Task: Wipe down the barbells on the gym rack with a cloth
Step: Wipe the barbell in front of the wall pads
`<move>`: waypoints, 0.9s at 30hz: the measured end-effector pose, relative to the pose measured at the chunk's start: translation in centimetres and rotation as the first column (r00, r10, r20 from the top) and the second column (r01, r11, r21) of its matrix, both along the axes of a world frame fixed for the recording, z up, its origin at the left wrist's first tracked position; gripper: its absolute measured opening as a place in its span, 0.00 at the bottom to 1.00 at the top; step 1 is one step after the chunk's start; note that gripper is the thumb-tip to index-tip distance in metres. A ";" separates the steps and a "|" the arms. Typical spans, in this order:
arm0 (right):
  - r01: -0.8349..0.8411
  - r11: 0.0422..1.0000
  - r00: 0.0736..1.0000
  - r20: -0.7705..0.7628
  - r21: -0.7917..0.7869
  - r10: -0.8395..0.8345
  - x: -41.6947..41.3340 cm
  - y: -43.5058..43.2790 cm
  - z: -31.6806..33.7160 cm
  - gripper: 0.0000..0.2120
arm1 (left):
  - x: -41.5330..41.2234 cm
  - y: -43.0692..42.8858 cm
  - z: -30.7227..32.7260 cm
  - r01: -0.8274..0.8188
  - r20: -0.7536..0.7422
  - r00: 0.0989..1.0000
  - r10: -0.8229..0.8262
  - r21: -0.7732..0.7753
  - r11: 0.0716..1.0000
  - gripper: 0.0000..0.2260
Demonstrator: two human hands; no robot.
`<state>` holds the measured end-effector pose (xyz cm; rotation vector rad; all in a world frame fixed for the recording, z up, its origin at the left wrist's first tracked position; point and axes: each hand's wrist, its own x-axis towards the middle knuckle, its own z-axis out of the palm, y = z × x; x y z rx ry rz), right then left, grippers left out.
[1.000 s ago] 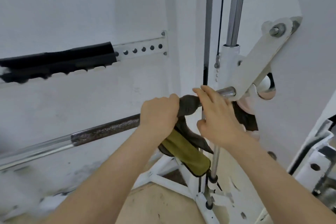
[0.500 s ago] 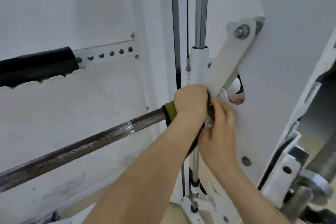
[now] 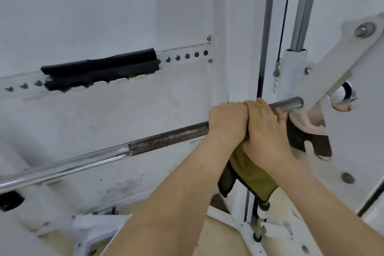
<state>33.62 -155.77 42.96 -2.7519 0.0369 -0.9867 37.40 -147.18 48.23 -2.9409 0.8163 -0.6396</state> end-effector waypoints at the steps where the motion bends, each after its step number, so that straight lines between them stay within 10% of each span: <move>1: -0.004 0.999 1.000 -0.003 -0.035 0.004 0.0 1.3 0.2 0.31 | -0.3 1.5 0.0 -0.018 0.000 1.000 0.018 -0.001 1.000 0.08; 17: -0.391 0.891 0.918 -0.030 -0.232 0.395 -2.9 29.4 1.7 0.36 | -5.6 32.4 -1.3 -0.315 0.117 0.945 0.305 0.082 0.946 0.05; 27: -0.601 0.749 0.795 -0.300 -0.277 0.527 -4.4 51.1 4.9 0.40 | -9.4 54.5 -0.9 -0.455 0.076 0.889 0.452 0.032 0.890 0.07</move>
